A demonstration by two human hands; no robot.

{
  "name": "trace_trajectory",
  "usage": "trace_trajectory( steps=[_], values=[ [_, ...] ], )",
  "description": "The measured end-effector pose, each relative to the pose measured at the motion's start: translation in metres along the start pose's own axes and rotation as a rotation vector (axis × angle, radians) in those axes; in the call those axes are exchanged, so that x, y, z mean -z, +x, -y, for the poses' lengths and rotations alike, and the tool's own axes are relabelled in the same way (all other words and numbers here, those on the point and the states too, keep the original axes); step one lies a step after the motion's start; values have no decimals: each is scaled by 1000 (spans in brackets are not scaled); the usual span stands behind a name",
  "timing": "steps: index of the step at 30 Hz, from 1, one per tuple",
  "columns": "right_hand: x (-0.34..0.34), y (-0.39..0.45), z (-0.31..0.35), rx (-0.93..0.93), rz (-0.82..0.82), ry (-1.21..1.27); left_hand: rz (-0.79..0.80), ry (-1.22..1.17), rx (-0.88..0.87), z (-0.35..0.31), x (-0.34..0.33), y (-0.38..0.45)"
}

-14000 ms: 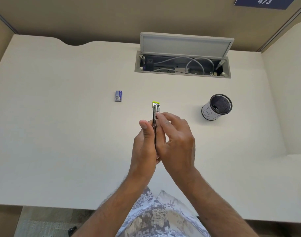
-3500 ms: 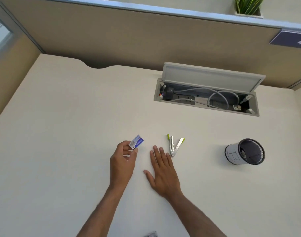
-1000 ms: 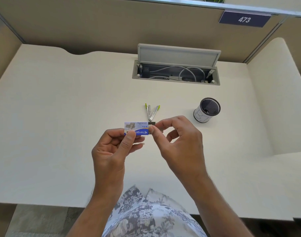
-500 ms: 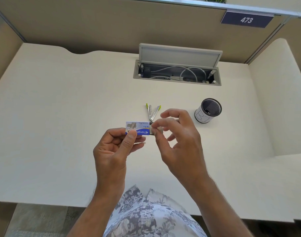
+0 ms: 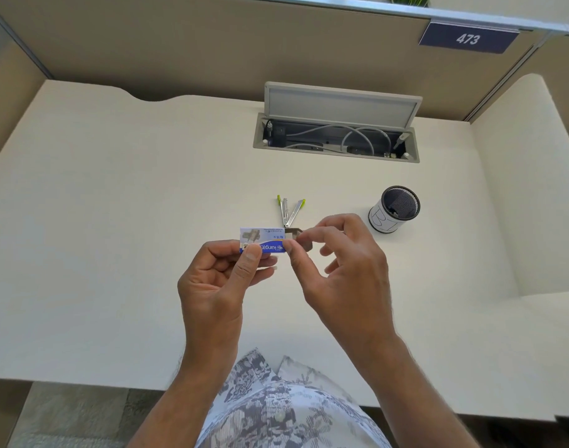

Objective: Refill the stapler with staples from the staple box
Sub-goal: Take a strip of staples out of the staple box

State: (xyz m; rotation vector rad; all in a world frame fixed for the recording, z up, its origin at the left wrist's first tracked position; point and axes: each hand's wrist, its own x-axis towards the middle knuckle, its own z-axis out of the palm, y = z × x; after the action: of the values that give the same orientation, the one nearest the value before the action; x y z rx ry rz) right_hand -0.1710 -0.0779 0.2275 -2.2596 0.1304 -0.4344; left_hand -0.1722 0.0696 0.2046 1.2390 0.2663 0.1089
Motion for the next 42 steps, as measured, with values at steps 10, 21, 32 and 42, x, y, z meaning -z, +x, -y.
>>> trace_trajectory(
  steps=[10,21,32,42],
  values=[
    [-3,3,3,-96,14,-57,-4,7,3,3,0,1],
    [0,16,-3,-180,115,-26,32,33,-25,4,-1,2],
    [-1,10,-7,-185,120,16,-2,-9,47,7,-2,3],
    [-5,10,-6,-117,96,-55,1,-23,90,10,-4,1]
  ],
)
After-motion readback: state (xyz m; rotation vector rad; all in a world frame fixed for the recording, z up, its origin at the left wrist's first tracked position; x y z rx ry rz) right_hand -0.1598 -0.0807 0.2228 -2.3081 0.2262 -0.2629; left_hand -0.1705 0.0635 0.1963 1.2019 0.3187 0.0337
